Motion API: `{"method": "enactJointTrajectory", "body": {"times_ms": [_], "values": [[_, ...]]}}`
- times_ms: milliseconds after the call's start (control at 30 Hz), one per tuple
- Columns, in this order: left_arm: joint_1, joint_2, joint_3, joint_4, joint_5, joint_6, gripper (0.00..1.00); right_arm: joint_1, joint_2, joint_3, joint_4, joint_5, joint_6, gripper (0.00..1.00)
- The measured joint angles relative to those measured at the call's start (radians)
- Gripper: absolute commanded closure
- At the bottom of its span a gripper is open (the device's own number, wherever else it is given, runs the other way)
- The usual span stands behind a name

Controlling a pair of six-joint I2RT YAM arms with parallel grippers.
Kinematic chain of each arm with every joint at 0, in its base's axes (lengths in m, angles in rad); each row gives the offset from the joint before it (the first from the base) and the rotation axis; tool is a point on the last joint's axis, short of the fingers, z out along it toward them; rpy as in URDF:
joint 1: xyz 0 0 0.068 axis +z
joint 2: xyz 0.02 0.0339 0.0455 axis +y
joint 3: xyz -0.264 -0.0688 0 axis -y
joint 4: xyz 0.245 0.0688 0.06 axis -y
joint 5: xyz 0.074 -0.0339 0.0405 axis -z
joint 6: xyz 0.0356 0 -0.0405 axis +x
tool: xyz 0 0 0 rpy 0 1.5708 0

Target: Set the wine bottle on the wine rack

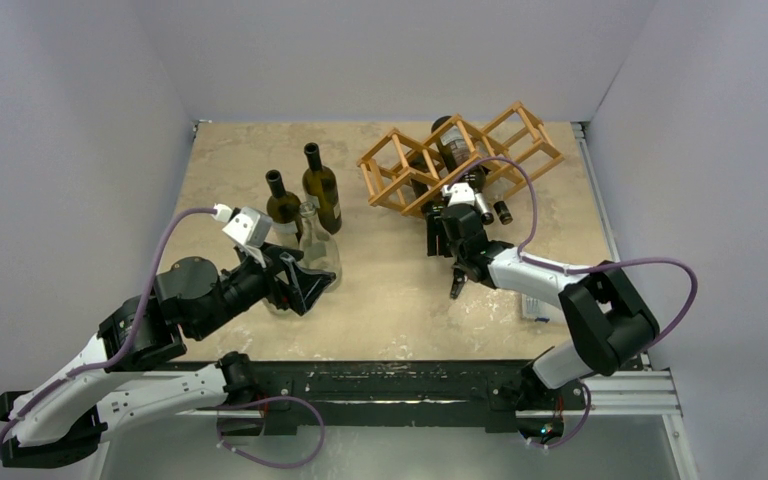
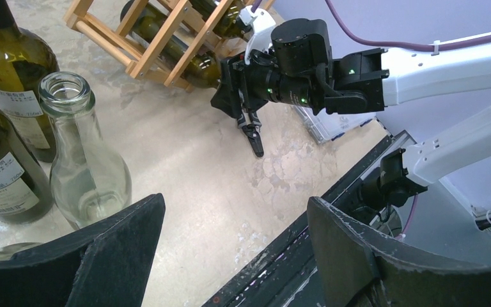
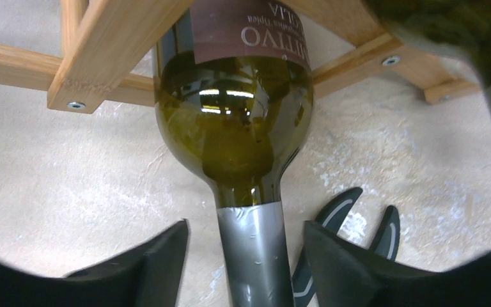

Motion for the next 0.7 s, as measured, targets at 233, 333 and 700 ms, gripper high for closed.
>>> {"method": "enactJointTrajectory", "body": {"times_ms": [233, 333, 700], "values": [[0.0, 0.016, 0.01, 0.0, 0.001, 0.0, 0.19, -0.001, 0.031, 0.01, 0.007, 0.019, -0.008, 0.63], [0.0, 0.014, 0.01, 0.001, 0.001, 0.0, 0.19, 0.006, 0.046, 0.024, 0.011, 0.026, -0.011, 0.63], [0.0, 0.003, 0.01, 0.0, 0.0, 0.0, 0.19, 0.006, 0.121, 0.102, 0.023, 0.06, -0.021, 0.35]]}}
